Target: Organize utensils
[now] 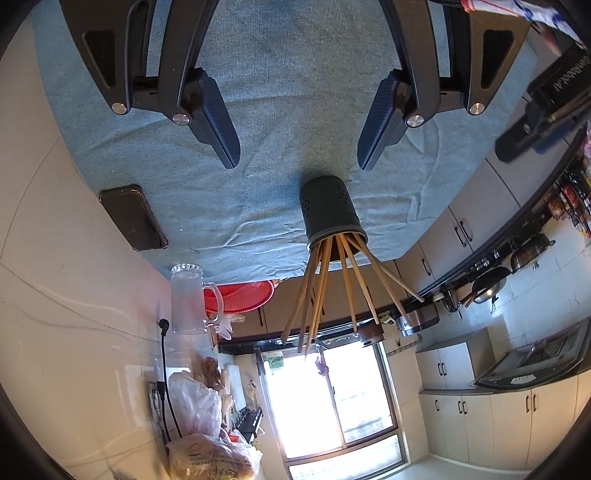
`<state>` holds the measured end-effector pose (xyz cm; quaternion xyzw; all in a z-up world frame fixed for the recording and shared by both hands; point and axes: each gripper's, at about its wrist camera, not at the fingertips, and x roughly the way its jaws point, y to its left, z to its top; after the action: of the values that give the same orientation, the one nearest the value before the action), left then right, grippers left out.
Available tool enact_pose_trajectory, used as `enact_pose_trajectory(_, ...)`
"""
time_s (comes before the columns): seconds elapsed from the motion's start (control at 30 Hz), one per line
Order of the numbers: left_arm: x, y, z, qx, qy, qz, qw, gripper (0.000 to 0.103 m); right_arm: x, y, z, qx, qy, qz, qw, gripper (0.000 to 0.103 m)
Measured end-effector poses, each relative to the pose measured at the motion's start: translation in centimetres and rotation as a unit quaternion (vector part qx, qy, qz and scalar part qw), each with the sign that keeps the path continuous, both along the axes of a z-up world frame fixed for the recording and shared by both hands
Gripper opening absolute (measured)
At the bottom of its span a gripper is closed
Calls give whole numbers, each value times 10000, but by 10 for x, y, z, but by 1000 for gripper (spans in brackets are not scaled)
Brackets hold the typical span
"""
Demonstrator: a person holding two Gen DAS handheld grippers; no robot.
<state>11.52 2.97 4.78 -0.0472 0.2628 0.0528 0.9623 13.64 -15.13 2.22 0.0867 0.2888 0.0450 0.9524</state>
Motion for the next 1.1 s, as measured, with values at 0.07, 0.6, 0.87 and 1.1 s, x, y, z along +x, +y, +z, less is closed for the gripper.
enact_pose_trajectory(0.07, -6, 0, 5, 87, -245, 133, 9996, 99, -4, 2, 1, -88, -42, -1, 10000, 72)
enact_pose_trajectory(0.6, -33, 16, 23, 215, -792, 457, 9956, 103, -22, 7, 2, -325, -152, -105, 9993, 75)
enact_pose_trajectory(0.87, -37, 10, 15, 160, -630, 322, 9974, 103, -29, 11, 2, -483, -185, -131, 9986, 78)
enact_pose_trajectory(1.1, -29, 9, 2, 297, -249, 419, 9984, 103, -29, 13, -1, -642, -168, -181, 9976, 78)
